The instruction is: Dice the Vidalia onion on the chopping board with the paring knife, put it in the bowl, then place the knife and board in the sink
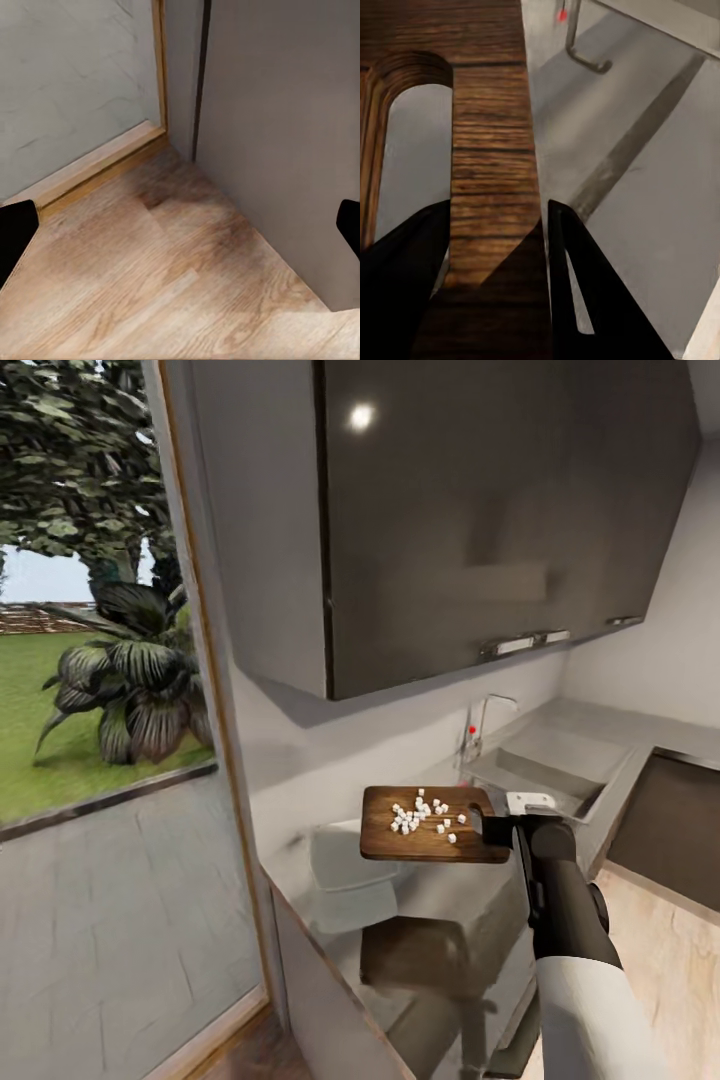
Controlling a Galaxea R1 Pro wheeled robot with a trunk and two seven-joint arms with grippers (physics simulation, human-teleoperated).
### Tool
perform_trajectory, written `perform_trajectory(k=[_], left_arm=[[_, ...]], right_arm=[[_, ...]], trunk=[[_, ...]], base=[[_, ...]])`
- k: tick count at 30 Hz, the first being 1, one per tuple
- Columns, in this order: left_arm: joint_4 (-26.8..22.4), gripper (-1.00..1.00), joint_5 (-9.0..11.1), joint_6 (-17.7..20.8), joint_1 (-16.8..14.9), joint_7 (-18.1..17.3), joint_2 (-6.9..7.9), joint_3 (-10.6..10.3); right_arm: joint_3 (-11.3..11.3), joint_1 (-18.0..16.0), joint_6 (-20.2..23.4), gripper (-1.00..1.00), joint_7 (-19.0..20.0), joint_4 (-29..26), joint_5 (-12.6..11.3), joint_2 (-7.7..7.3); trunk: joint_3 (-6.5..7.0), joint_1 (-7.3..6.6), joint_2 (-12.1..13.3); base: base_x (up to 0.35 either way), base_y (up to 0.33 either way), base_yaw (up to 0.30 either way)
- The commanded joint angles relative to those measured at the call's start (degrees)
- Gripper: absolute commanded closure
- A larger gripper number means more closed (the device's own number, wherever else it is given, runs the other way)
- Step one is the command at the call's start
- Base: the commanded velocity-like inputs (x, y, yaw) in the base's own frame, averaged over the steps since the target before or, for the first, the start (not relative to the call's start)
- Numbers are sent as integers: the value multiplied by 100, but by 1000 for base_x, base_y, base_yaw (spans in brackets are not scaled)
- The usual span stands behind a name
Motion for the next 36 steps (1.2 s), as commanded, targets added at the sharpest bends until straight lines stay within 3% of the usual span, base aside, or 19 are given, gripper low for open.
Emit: perform_trajectory(k=[1, 8, 11, 14, 26, 30, 36], left_arm=[[-4, -100, 52, -13, 2, 25, 11, -40], [-9, -100, 52, -13, 2, 25, 8, -46], [-9, -100, 52, -13, 2, 25, 8, -46], [-9, -100, 51, -13, 2, 25, 9, -46], [-5, -100, 50, -13, 2, 25, 4, -54], [-4, -100, 52, -13, 2, 29, 12, -219], [-1, -100, 52, -13, 2, 34, 12, -247]], right_arm=[[-14, -3, 18, 100, 59, -5, 45, 8], [-14, -3, 14, 100, 17, 36, 45, 0], [-8, -3, -10, 100, -460, 55, 39, 8], [-6, -3, -24, 100, -620, 57, 36, 15], [4, -3, -26, 100, -645, 57, 35, 43], [4, -3, -30, 100, -658, 85, 36, 43], [-1, -3, -42, 100, -615, 84, 36, 23]], trunk=[[0, 3, -4], [0, 3, -4], [0, 3, -4], [0, 3, -4], [0, 3, -4], [0, 3, -4], [0, 3, -4]], base=[[75, 312, 0], [51, 125, 0], [1, 1, 0], [0, 0, 0], [78, 65, 0], [146, 139, 0], [71, 93, 0]])
